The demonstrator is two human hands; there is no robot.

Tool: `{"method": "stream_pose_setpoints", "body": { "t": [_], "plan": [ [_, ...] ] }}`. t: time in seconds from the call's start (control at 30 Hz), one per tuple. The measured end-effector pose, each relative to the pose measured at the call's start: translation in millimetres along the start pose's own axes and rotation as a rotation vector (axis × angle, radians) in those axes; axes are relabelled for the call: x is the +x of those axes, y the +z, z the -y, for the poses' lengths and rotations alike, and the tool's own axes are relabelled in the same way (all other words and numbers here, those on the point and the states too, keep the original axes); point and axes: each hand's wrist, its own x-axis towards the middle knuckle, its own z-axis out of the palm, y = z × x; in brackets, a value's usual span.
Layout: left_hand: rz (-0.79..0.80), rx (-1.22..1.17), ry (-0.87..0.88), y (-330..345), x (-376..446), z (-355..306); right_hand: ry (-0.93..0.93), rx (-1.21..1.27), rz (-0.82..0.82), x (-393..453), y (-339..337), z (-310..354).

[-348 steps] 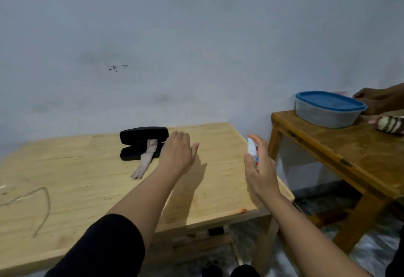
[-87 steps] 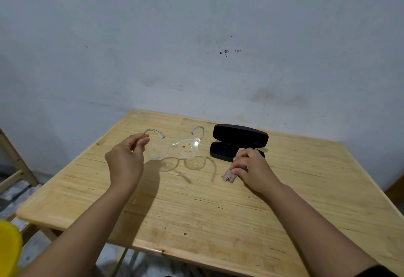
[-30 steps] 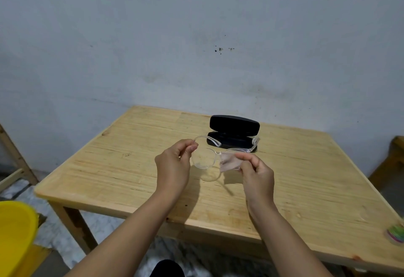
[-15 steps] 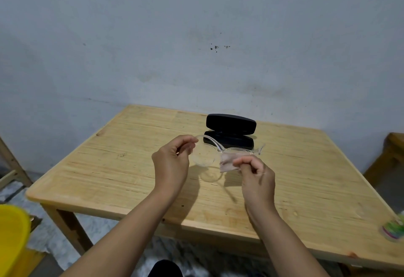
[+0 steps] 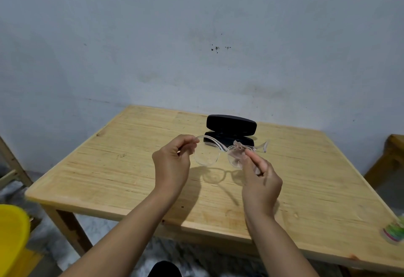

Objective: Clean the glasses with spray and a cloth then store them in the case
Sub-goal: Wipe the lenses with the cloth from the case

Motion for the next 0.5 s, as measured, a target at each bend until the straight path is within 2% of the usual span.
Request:
{"method": "stream_pose_setpoints", "body": {
  "t": [0.07, 0.17, 0.27, 0.5],
  "plan": [
    [0.0, -0.012, 0.005, 1.7, -1.7, -0.3, 0.033, 0.05, -0.074, -3.7, 4.6, 2.5],
    [0.014, -0.018, 0.019, 2.8, -3.0, -1.5, 0.04, 0.085, -0.093, -4.2, 9.3, 4.9],
    [0.02, -0.016, 0.034, 2.6, -3.2, -1.5, 0.011, 0.01, -0.015, -0.4, 9.0, 3.3],
    [-0.006, -0.016, 0.056, 2.2, 2.7, 3.3, 0.071, -0.113, 0.227, 5.9, 1.2, 18.8]
  ]
}}
